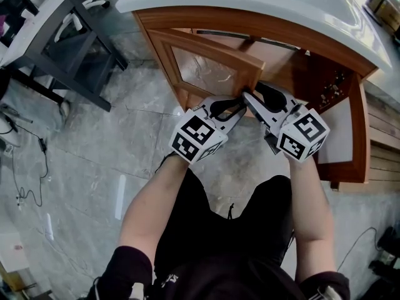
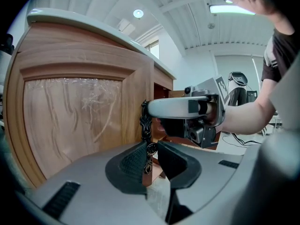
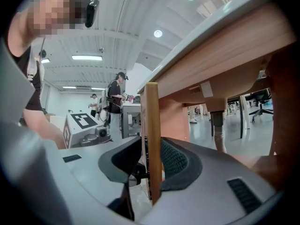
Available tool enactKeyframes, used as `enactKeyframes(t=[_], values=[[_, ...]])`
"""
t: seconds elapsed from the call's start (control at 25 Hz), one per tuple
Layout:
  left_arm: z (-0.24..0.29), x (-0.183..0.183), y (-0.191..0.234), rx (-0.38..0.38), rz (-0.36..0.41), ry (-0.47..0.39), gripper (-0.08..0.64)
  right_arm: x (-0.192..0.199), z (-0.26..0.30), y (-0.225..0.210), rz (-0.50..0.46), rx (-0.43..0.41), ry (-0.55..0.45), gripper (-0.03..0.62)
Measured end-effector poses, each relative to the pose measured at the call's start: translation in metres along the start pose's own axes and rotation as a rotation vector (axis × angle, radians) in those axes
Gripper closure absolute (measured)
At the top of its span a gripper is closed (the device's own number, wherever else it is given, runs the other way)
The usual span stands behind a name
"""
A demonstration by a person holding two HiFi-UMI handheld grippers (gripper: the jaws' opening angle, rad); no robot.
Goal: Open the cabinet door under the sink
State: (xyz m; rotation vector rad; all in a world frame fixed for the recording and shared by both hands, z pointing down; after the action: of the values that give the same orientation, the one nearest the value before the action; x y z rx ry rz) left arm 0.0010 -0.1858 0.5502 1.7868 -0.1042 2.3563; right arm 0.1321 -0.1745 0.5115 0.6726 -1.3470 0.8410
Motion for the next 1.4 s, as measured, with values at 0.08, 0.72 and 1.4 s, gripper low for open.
enactKeyframes(t=[0.08, 0.72, 1.4], values=[[-0.001, 0.000, 0.000, 0.002, -0.001, -0.002, 0.477, 0.000, 0.001, -0.001, 0.001, 0.010, 0.008, 0.476], [-0.052, 0.019, 0.004, -0.112, -0.037, -0.016, 0.453, 0.003, -0.009, 0.021, 0.030, -0.048, -0.013, 0.483], [-0.123, 0.030, -0.009, -0.317, -0.087, 0.006, 0.465, 0.008, -0.025, 0.091, 0.041, -0.097, 0.027, 0.491]])
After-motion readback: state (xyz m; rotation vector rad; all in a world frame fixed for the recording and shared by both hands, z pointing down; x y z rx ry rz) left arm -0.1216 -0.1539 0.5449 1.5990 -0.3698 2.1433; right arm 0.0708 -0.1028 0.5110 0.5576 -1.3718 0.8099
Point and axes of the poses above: the fingertips, and each gripper's own axes: z forward along the fingers, y to its left, x out of its underside, the point moved 8 cm from there along -z, backward along the fingers, and after that the axes turned 12 degrees about x, right-handed, at the moved point
